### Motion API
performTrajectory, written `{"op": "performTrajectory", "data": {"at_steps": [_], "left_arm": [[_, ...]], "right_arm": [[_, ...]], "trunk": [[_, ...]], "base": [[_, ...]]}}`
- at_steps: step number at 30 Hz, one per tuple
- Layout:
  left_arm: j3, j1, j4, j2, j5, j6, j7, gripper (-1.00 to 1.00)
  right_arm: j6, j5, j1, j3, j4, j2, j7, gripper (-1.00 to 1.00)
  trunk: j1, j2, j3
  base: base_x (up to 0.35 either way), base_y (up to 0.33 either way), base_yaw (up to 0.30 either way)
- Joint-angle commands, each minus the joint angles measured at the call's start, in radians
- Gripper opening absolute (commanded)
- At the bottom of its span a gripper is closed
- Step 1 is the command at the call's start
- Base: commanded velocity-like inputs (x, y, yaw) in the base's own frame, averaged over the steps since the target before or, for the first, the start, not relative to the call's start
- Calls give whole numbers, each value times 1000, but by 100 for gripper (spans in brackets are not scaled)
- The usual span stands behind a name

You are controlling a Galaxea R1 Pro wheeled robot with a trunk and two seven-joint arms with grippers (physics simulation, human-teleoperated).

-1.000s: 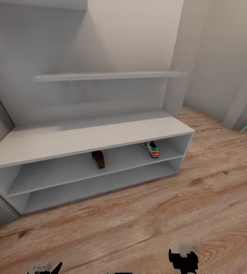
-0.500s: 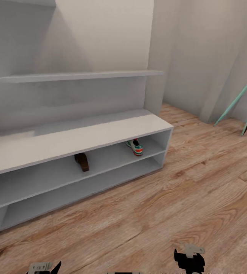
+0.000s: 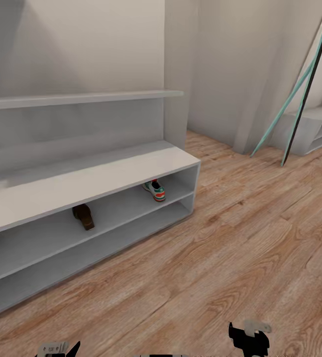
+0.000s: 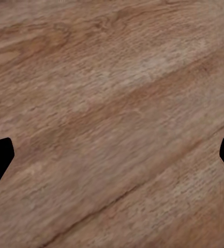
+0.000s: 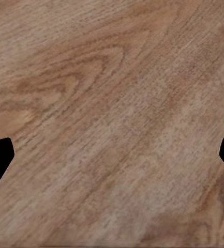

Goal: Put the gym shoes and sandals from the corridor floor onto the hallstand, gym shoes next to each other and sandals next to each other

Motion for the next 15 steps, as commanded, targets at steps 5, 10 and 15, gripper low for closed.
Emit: {"op": "performTrajectory", "data": {"at_steps": [5,10,15], "left_arm": [[3,0,1,0,7,3,-10,100],[3,0,1,0,7,3,2,100],[3,0,1,0,5,2,27,100]], "right_arm": [[-1,-7,0,8,0,0,-3,100],[0,-6,0,8,0,0,2,100],[1,-5,0,8,0,-1,4,100]], "trunk": [[0,0,-1],[0,0,-1],[0,0,-1]], "base": [[0,0,-294],[0,0,-299],[0,0,-300]]}}
